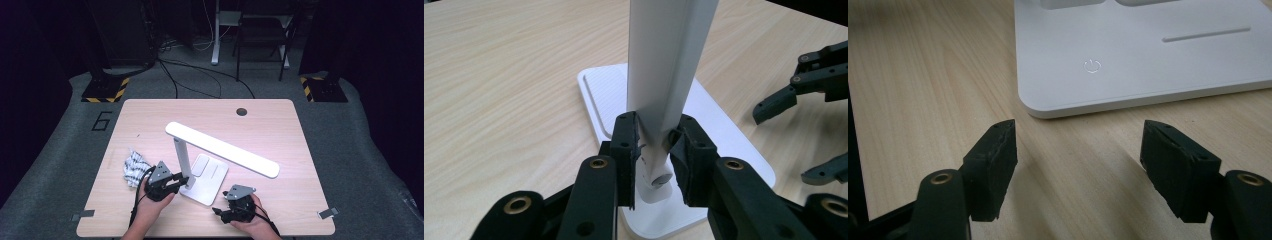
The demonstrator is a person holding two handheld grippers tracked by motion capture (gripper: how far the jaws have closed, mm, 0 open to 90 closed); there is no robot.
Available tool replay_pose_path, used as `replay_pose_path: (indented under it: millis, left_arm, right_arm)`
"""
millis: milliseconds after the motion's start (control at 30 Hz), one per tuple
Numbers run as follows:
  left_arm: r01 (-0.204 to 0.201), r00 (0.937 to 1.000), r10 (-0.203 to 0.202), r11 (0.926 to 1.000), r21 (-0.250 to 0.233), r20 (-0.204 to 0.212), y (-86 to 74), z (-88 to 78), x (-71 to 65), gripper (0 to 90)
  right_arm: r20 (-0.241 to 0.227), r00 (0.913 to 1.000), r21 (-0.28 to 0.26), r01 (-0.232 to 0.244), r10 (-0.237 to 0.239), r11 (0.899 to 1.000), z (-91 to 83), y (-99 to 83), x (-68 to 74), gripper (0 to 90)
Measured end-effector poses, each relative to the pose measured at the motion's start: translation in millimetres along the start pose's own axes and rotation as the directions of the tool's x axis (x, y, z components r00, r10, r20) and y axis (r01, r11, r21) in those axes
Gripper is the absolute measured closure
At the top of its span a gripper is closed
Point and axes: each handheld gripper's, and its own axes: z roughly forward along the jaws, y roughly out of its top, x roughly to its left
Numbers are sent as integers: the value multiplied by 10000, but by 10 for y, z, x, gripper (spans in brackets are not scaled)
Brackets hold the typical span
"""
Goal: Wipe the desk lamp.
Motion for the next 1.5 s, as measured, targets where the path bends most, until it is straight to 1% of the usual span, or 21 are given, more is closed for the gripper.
replay_pose_path:
  millis: [167,200,267,367,400,433,500,567,600,700,833,933,1000,1100,1167,1267,1367,1400,1433,1467,1500]
  left_arm:
    - [-53,9995,53,10000,19,306,45,80,55,751]
    - [-8,9996,11,9999,-102,299,46,99,59,752]
    - [16,9991,-16,10000,-18,431,55,102,73,756]
    - [-124,9980,127,9999,-51,624,69,126,140,762]
    - [-118,9978,124,9999,-89,656,72,133,156,763]
    - [-90,9976,99,9999,-133,691,73,142,170,764]
    - [-268,9978,269,9996,-24,609,93,147,203,766]
    - [-270,9980,272,9996,-42,563,101,159,215,767]
    - [-362,9974,357,9993,74,628,112,164,234,767]
    - [-295,9992,299,9995,-143,276,134,221,290,755]
    - [-257,9997,257,9996,-90,15,152,286,315,712]
    - [-195,9997,194,9998,-95,-115,145,315,333,683]
    - [66,9996,-69,9999,-110,-284,138,348,361,631]
    - [170,9985,-179,9997,-166,-513,136,358,385,564]
    - [152,9976,-162,9998,-146,-677,137,341,404,521]
    - [336,9960,-350,9993,-192,-825,144,304,408,471]
    - [407,9943,-421,9990,-158,-984,155,264,382,478]
    - [407,9943,-421,9990,-158,-984,155,264,382,507]
    - [368,9949,-374,9993,-85,-941,164,244,352,563]
    - [345,9934,-353,9994,-97,-1089,169,240,338,577]
    - [339,9944,-344,9994,-70,-1000,174,229,338,599]
  right_arm:
    - [145,9998,-25,-136,136,9999,-13,-2,-22,305]
    - [191,9998,-101,-113,115,9999,-12,-3,-29,306]
    - [119,9997,-52,-214,214,9998,-20,-4,-31,306]
    - [324,9993,-170,-205,210,9996,-40,-5,-63,305]
    - [269,9989,-151,-384,388,9991,-46,-5,-63,305]
    - [385,9987,-192,-322,330,9993,-54,-5,-80,305]
    - [456,9981,-230,-413,423,9989,-66,-4,-106,305]
    - [531,9972,-313,-520,536,9982,-72,-2,-133,305]
    - [531,9972,-313,-520,536,9982,-72,-2,-133,305]
    - [572,9949,-389,-807,828,9960,-79,9,-145,305]
    - [511,9953,-358,-801,818,9961,-71,13,-139,305]
    - [545,9963,-339,-640,658,9974,-66,17,-152,305]
    - [615,9953,-373,-728,750,9966,-60,21,-148,304]
    - [623,9959,-342,-637,657,9974,-49,35,-167,302]
    - [657,9946,-327,-789,809,9963,-42,45,-162,299]
    - [815,9935,-297,-769,791,9966,-21,65,-188,290]
    - [928,9903,-424,-998,1034,9941,-4,97,-224,280]
    - [950,9905,-456,-958,998,9944,0,111,-244,280]
    - [976,9883,-453,-1130,1169,9926,1,119,-246,280]
    - [1014,9886,-469,-1068,1111,9932,7,127,-263,279]
    - [1024,9871,-426,-1190,1228,9920,5,133,-267,278]
